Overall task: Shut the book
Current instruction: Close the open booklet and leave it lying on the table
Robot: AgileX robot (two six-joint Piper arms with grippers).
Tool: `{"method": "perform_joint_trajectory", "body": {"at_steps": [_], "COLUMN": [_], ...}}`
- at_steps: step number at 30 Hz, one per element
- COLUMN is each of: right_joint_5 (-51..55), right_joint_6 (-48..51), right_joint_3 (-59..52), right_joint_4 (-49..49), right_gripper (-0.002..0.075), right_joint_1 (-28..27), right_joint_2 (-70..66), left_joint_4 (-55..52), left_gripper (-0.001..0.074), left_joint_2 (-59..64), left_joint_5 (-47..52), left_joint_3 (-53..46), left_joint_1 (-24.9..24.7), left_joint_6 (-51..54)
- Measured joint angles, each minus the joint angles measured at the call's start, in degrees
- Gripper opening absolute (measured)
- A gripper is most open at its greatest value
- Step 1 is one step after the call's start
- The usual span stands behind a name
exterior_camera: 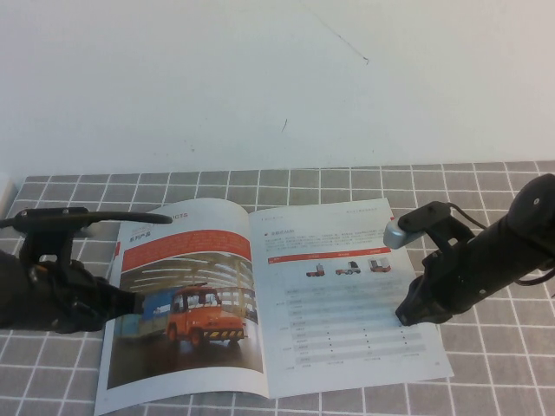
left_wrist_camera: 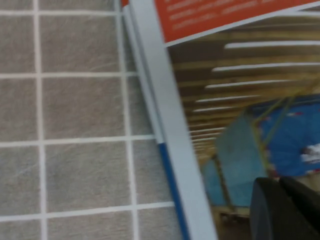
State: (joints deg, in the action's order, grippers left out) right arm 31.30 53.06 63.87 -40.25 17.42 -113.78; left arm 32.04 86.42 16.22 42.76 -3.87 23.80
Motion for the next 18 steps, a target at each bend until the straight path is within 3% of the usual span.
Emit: {"method": "perform_joint_trajectory", "body": {"at_steps": [8,18], "right_joint_5": [0.8,1.7], "right_joint_6": [0.0,0.0], "right_joint_3": [0.6,0.7], "right_joint_4": [0.4,0.5], "right_gripper": [-0.0003,-0.0003], "right_joint_1": [0.0,0.0], "right_joint_2": [-0.4,-0.6], "left_joint_4": [-0.2,-0.7], "left_gripper": [-0.0004,-0.0004], "left_joint_2": [4.9,11.1], "left_joint_5": [-2.3,-3.3], "left_joint_3": [0.0,0.6], "left_joint_1": [3.6,3.7], "left_joint_6": [-0.7,-0.9]}}
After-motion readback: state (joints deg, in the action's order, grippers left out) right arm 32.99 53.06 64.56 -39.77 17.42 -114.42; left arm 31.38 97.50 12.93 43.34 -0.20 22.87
